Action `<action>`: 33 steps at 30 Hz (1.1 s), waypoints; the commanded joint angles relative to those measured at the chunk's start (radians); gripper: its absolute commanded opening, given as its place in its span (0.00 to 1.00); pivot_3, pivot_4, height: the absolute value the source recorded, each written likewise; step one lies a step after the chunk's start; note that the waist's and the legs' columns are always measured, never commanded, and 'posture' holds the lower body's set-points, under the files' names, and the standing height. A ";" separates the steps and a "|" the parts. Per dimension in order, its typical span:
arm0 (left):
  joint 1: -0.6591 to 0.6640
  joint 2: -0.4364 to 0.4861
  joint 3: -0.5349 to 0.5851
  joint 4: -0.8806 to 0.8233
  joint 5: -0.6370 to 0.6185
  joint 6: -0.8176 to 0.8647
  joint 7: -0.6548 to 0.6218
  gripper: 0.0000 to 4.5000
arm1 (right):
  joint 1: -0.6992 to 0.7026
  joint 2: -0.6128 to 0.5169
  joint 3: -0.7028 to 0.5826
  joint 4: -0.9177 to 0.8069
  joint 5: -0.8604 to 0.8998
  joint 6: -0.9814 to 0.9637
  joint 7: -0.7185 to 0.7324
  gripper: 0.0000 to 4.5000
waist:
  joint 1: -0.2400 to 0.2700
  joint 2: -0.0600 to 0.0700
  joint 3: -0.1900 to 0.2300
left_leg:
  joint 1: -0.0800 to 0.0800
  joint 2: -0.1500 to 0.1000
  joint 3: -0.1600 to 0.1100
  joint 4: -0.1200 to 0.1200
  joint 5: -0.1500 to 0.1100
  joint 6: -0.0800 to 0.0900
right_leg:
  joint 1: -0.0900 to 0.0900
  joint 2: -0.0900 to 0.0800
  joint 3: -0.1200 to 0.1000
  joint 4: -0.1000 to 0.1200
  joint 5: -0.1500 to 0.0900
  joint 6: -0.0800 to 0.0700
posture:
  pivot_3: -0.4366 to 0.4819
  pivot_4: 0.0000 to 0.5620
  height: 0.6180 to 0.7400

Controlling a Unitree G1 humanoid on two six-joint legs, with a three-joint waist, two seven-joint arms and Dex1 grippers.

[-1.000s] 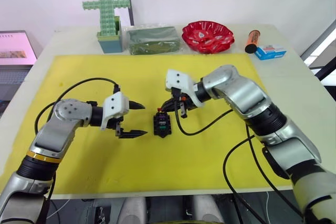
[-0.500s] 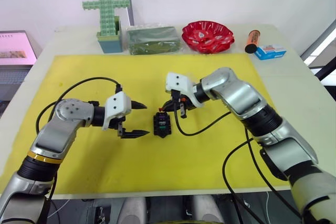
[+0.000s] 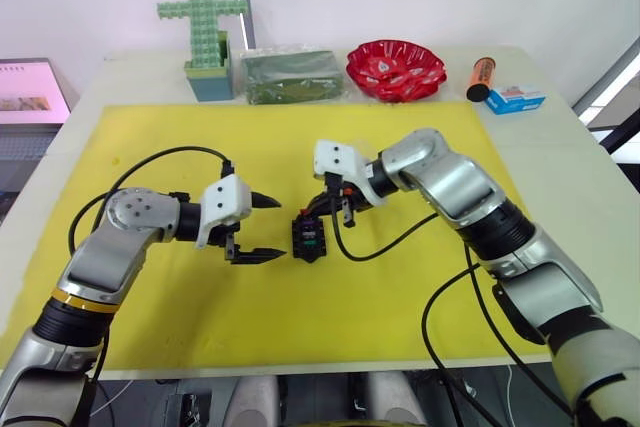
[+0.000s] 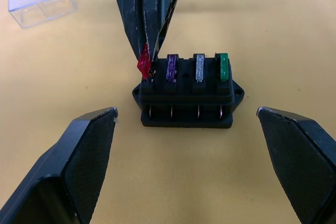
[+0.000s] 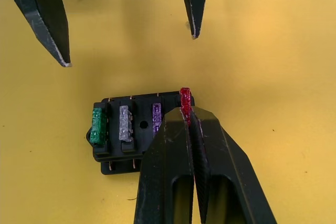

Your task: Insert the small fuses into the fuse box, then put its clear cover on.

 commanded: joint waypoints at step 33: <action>0.013 0.010 0.018 -0.045 -0.004 -0.004 0.007 1.00 | 0.016 0.005 0.013 0.006 -0.053 -0.073 0.033 0.01 | 0.000 0.000 0.000 | 0.000 0.000 0.000 0.000 0.000 0.000 | 0.000 0.000 0.000 0.000 0.000 0.000 | 0.48 0.27 1.00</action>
